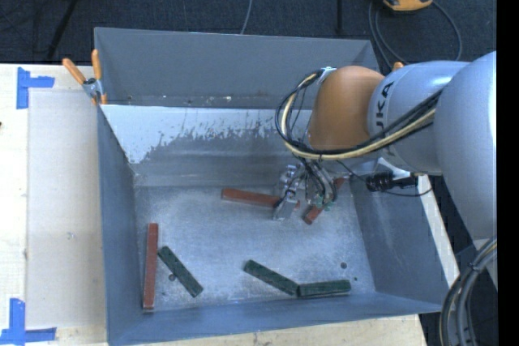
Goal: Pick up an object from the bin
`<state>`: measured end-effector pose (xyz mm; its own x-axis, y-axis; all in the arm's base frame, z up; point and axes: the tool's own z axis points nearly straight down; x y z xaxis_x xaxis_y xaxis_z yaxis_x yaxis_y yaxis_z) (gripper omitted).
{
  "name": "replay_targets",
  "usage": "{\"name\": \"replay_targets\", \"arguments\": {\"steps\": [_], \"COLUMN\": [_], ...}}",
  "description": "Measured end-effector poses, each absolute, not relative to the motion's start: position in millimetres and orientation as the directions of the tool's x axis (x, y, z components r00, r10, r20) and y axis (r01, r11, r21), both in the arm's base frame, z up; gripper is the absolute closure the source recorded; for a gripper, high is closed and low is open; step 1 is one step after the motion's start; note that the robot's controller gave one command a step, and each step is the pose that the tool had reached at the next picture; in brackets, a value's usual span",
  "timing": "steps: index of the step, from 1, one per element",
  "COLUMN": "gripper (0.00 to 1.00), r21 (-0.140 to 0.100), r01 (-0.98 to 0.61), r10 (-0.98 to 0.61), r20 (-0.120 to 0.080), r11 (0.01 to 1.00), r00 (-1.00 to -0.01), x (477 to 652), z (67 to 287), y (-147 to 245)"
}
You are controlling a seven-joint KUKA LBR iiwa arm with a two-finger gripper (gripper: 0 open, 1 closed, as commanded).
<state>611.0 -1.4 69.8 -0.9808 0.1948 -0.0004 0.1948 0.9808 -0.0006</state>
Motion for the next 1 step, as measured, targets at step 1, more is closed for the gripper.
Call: {"name": "replay_targets", "arguments": {"steps": [1], "gripper": [1.00], "r21": [0.000], "r01": [0.059], "r10": [0.059], "r20": [-0.007], "r11": [0.998], "r00": [-0.998], "x": [611.7], "z": [232.5], "y": [5.6]}}
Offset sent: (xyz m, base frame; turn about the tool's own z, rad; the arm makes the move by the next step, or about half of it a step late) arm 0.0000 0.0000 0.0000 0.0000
